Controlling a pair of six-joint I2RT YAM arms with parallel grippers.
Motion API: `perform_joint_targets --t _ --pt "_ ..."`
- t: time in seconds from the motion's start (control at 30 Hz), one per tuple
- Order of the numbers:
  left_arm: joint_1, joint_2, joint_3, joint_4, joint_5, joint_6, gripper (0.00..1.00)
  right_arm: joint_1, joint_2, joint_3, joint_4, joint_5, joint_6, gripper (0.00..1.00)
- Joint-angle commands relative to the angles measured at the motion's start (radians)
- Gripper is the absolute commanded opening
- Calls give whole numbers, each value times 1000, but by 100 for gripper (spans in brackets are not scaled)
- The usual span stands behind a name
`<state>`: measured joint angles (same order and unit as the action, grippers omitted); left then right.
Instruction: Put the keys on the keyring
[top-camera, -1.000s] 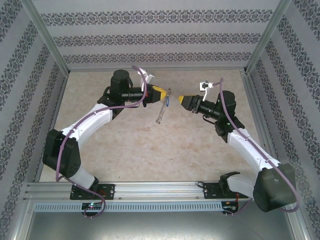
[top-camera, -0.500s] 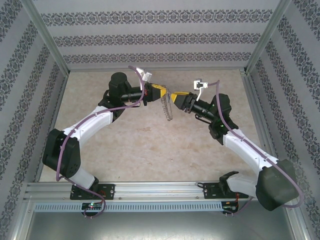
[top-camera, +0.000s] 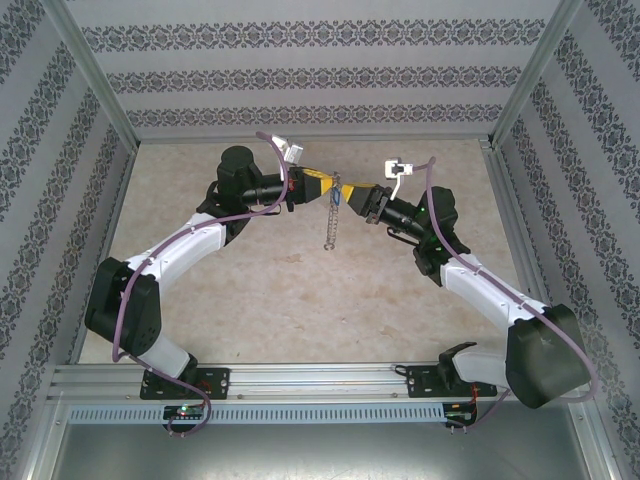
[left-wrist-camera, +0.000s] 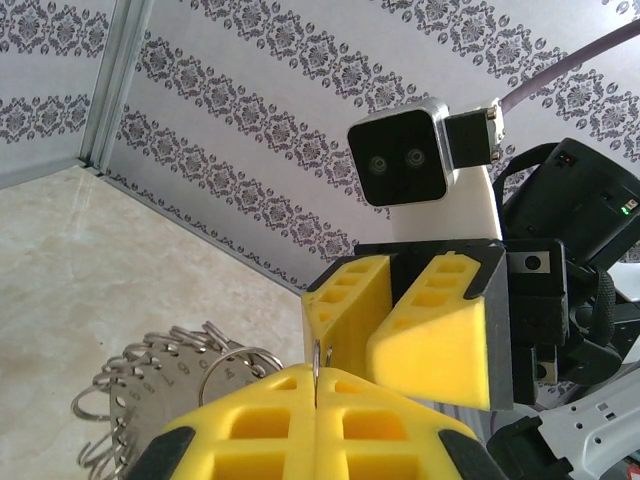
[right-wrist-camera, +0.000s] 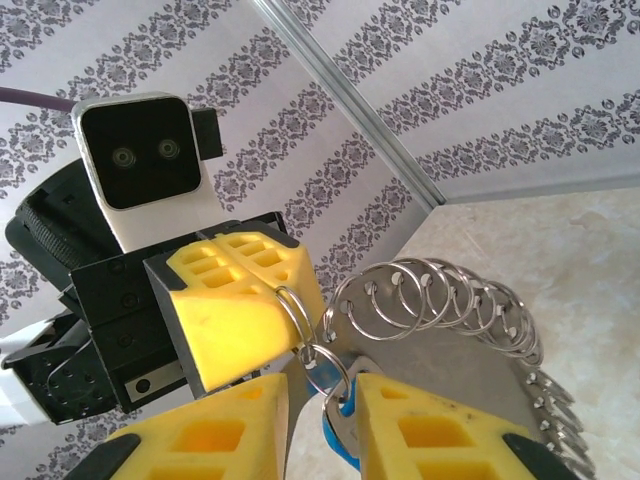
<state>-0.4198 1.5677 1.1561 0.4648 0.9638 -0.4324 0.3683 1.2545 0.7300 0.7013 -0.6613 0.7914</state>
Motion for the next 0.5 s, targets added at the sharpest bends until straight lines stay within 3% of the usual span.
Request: perform_joint_targets --t 0.0,0.27,0.47 --pt "-16 -37 -1 86 18 -16 0 -12 15 8 78 -32 18 25" --pt "-23 -41 1 85 16 -16 0 -12 47 11 116 -47 39 19" --pt "-23 -40 2 85 6 -15 0 -12 39 -3 126 -70 49 0"
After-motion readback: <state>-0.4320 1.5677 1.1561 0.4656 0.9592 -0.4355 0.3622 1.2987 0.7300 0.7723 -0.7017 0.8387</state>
